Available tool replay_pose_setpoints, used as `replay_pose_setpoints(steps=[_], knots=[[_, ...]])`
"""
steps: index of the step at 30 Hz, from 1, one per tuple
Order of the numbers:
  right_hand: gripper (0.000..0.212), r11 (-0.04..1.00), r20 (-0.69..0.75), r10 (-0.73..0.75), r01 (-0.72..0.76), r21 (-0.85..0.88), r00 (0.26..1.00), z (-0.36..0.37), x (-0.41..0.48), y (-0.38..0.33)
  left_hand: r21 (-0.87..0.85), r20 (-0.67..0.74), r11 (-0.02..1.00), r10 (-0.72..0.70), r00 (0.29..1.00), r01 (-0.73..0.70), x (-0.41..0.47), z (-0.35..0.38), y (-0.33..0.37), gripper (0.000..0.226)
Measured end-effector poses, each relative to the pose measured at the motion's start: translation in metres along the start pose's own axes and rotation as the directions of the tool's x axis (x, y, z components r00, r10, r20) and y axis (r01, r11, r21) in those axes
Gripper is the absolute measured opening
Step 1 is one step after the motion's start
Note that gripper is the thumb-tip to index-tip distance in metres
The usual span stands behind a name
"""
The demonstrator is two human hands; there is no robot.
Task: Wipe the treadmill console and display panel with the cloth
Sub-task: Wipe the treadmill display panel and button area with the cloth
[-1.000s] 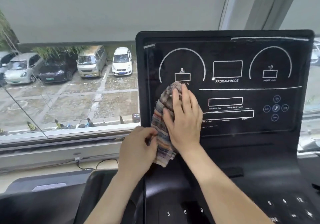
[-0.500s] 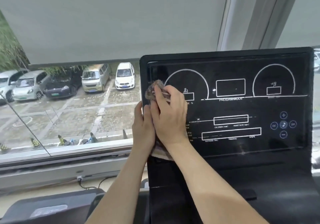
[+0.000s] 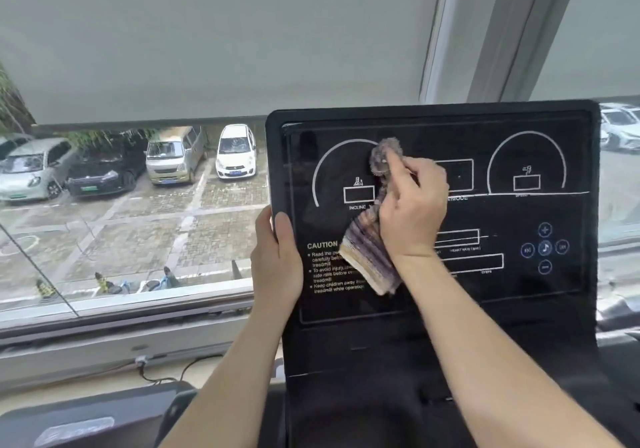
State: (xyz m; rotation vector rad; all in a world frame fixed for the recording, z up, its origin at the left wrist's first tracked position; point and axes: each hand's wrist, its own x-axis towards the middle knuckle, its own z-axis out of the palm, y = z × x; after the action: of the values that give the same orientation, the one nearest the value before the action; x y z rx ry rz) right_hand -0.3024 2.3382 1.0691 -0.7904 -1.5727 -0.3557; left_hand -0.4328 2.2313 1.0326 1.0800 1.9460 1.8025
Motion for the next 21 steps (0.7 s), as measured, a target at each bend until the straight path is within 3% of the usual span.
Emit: replay_pose_setpoints(steps=[1,2,3,4,5,6,8,9,10,11,13,14,15,16,17,18,19,20,21], knots=[[0.036,0.997,-0.019,0.083,-0.083,0.000,0.996,0.000,-0.009,-0.009,0.002,-0.005,1.000,-0.001,1.000,0.001,0.000,0.000,0.000,0.046],[0.036,1.000,0.054,-0.008,0.007,0.012,0.998,0.000,-0.028,-0.021,0.006,-0.010,1.000,0.000,1.000,0.000,-0.001,0.001,0.001,0.046],[0.032,0.972,0.142,-0.233,0.224,0.071,0.962,-0.005,-0.053,-0.028,0.007,-0.008,1.000,0.002,1.000,-0.002,-0.001,0.001,0.002,0.046],[0.029,0.905,0.211,-0.425,0.408,0.120,0.880,-0.013,-0.068,-0.021,0.000,0.006,1.000,-0.003,1.000,0.003,-0.003,0.000,0.004,0.047],[0.027,0.856,0.258,-0.516,0.501,0.127,0.817,-0.022,-0.065,-0.005,-0.017,0.026,1.000,-0.016,1.000,0.016,-0.004,-0.001,0.006,0.047],[0.026,0.867,0.264,-0.495,0.489,0.094,0.828,-0.030,-0.051,0.014,-0.032,0.044,0.999,-0.029,0.999,0.031,-0.006,-0.001,0.006,0.047],[0.027,0.981,0.135,-0.187,0.192,-0.021,0.973,-0.030,-0.026,0.038,-0.038,0.041,0.998,-0.044,0.998,0.045,-0.009,0.000,0.004,0.047],[0.028,0.998,0.083,-0.048,0.051,-0.028,0.995,-0.027,-0.024,0.036,-0.022,0.024,0.999,-0.032,0.999,0.033,-0.010,0.001,0.003,0.047],[0.029,0.999,0.081,-0.024,0.026,-0.027,0.996,-0.024,-0.036,0.024,0.001,0.006,1.000,-0.017,1.000,0.017,-0.011,0.002,0.002,0.046],[0.029,0.992,0.136,-0.129,0.129,0.007,0.982,-0.020,-0.059,0.010,0.018,-0.012,1.000,0.000,1.000,0.000,-0.010,0.003,0.000,0.045],[0.027,0.901,0.259,-0.433,0.416,0.119,0.863,-0.030,-0.097,0.002,0.033,-0.018,0.999,0.034,0.999,-0.034,-0.009,0.002,-0.003,0.046],[0.026,0.861,0.281,-0.508,0.488,0.142,0.814,-0.038,-0.094,0.012,0.048,-0.010,0.998,0.047,0.999,-0.046,-0.007,0.002,-0.006,0.047],[0.025,0.870,0.275,-0.493,0.478,0.123,0.825,-0.042,-0.081,0.026,0.074,-0.013,0.995,0.067,0.998,-0.066,-0.006,0.002,-0.009,0.048],[0.025,0.927,0.251,-0.373,0.370,0.060,0.893,-0.042,-0.067,0.039,0.112,-0.034,0.988,0.106,0.994,-0.101,-0.005,0.003,-0.012,0.050],[0.024,0.984,0.183,-0.175,0.177,0.007,0.967,-0.040,-0.055,0.046,0.170,-0.065,0.975,0.154,0.986,-0.141,-0.006,0.005,-0.016,0.051],[0.024,1.000,0.111,0.001,0.001,-0.015,0.994,-0.038,-0.048,0.043,0.240,-0.100,0.957,0.192,0.976,-0.163,-0.008,0.007,-0.017,0.051],[0.025,0.997,0.065,0.074,-0.072,-0.026,0.995,-0.034,-0.053,0.033,0.302,-0.129,0.938,0.215,0.968,-0.168,-0.011,0.009,-0.016,0.050],[0.025,0.999,0.098,0.034,-0.032,-0.023,0.995,-0.029,-0.070,0.019,0.341,-0.150,0.926,0.225,0.963,-0.163,-0.015,0.011,-0.014,0.050],[0.023,0.993,0.192,-0.118,0.114,0.032,0.974,-0.029,-0.090,0.006,0.359,-0.168,0.919,0.236,0.957,-0.164,-0.020,0.012,-0.011,0.050]])
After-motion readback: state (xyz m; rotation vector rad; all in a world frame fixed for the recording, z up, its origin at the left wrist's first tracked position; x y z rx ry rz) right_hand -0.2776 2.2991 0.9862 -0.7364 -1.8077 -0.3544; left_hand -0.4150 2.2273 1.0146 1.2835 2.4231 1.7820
